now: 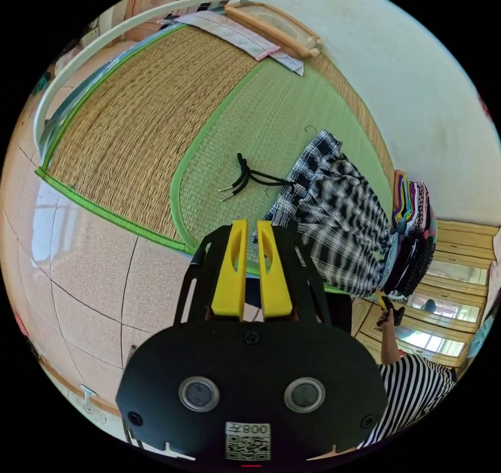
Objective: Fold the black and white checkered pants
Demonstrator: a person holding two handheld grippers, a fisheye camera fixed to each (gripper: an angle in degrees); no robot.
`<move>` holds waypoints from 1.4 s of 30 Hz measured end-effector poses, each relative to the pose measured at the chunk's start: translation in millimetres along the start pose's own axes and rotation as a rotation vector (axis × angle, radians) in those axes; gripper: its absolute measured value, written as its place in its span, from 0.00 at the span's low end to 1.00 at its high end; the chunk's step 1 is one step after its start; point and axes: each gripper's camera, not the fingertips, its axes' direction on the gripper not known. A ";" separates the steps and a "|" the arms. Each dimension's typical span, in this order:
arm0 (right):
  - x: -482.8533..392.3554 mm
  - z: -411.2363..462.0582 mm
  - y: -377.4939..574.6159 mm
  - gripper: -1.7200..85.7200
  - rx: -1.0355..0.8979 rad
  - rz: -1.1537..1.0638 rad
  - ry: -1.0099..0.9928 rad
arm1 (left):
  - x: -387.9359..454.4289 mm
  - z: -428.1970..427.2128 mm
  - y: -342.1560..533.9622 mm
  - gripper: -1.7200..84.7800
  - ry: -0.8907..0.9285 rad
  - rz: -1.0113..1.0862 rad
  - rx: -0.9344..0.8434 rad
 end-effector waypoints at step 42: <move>-727.5 301.6 221.3 0.03 -0.357 -1.705 0.316 | 24.3 29.9 -8.8 0.06 0.138 0.208 -0.076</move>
